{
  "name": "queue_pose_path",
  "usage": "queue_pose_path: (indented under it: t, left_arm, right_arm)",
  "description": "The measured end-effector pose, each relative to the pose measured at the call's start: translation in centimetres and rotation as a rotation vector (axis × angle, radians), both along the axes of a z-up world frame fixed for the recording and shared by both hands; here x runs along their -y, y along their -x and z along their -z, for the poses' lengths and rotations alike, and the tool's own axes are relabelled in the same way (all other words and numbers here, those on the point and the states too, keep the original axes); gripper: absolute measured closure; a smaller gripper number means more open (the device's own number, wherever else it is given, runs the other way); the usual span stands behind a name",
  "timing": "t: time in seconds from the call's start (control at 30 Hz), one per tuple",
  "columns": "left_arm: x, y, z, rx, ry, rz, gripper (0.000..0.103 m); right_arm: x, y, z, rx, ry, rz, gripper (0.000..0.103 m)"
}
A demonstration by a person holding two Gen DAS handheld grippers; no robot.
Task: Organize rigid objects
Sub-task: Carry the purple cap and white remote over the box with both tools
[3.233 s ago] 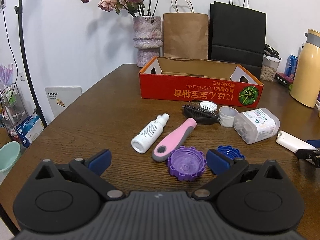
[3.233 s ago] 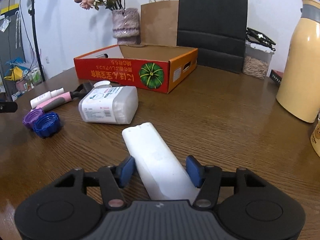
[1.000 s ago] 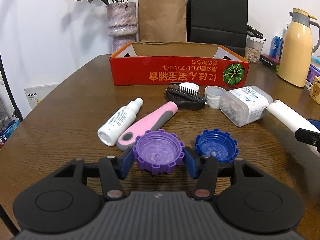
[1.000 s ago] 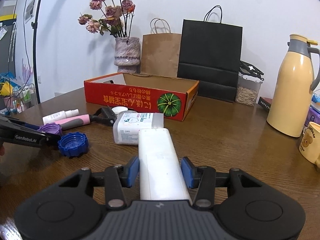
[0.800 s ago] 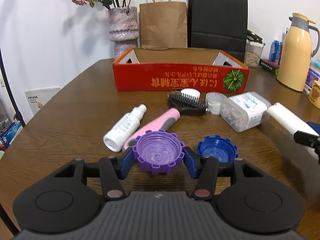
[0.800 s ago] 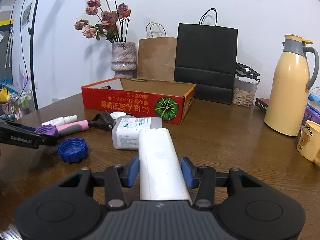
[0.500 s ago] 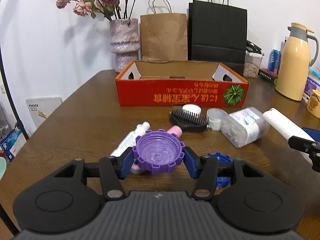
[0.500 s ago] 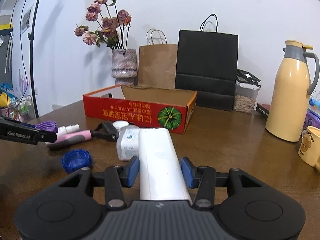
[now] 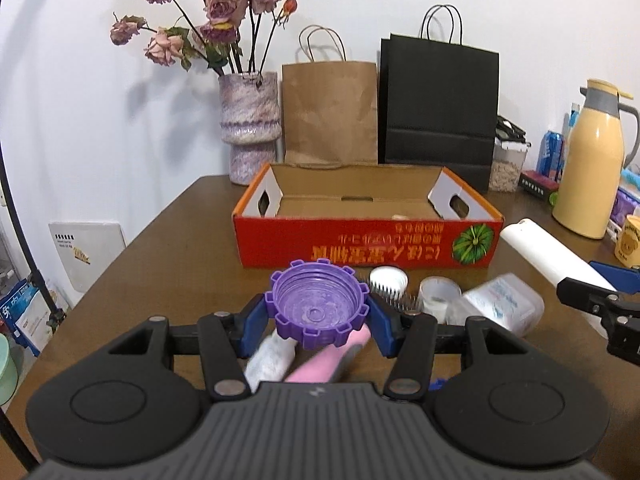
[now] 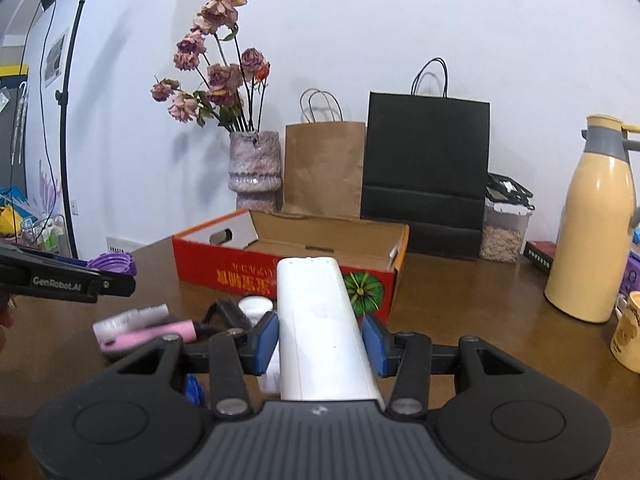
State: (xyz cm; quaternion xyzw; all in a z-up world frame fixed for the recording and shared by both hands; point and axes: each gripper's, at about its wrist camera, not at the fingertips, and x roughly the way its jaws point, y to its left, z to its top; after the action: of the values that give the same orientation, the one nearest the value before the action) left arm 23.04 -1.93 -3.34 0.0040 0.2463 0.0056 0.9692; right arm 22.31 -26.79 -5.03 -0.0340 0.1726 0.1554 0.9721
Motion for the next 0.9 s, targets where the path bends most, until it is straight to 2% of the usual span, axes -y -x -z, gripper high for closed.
queue_pose_path:
  t: [0.47,0.9]
  left_arm:
    - [-0.1,-6.0,-2.9,0.06,0.03,0.001,0.048]
    - [-0.1,-13.1,-3.9,0.083,0.044,-0.028,0.048]
  right_arm:
    - [-2.9,-5.6,-2.1,0.043,-0.043,0.021,0.058]
    - [-4.0,-12.5,-3.0,0.051,-0.077,0.056,0.058]
